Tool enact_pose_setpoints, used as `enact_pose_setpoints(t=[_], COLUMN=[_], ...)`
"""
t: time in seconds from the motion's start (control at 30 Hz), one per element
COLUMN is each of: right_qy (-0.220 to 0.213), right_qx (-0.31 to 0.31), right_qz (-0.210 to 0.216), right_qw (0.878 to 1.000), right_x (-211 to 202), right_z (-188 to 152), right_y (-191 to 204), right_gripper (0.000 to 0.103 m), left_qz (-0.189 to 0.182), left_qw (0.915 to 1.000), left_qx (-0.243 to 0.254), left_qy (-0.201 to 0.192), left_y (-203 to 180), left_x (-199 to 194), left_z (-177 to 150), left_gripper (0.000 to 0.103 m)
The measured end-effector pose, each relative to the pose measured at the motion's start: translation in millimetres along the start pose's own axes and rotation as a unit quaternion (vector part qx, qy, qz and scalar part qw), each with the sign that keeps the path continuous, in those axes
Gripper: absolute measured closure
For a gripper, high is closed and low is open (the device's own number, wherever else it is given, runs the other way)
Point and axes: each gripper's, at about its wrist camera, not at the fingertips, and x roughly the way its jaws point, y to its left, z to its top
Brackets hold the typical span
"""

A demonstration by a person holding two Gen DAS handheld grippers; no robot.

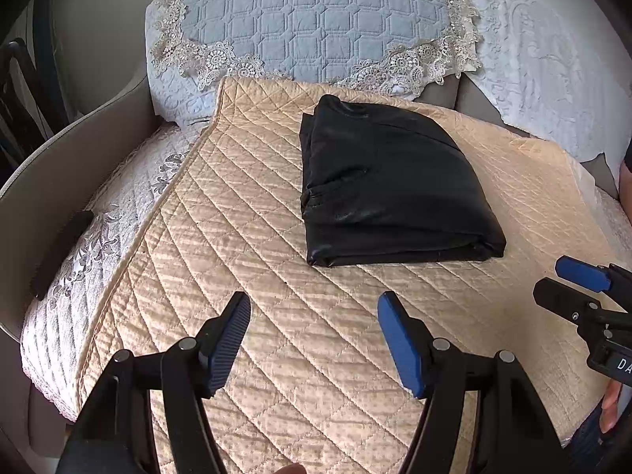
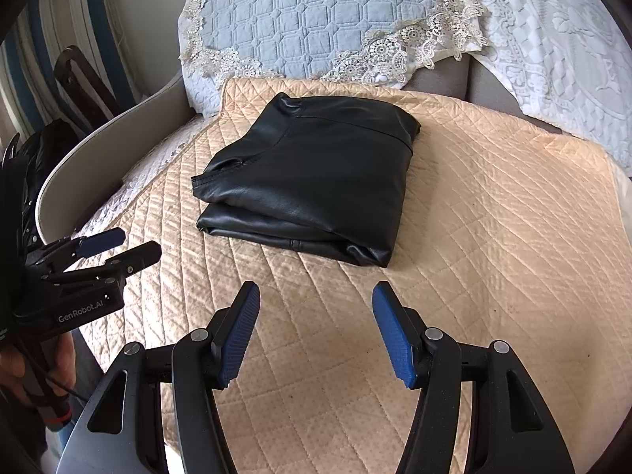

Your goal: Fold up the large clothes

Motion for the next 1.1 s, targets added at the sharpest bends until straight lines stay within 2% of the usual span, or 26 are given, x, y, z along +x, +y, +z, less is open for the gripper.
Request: enact_pose_setpoints(t=[1.1], right_qy=[0.002], right_qx=[-0.004], right_qz=[0.007], right_qw=[1.000], right_x=[0.0], right_z=[-2.3], right_y=[3.1], right_gripper=[0.043], left_qz=[0.012], left_qw=[0.9999], left_qx=[-0.002], left_qy=[0.001], left_y=[-0.7], left_x=[-1.2], left_z=[-2.5], left_gripper=[0.034])
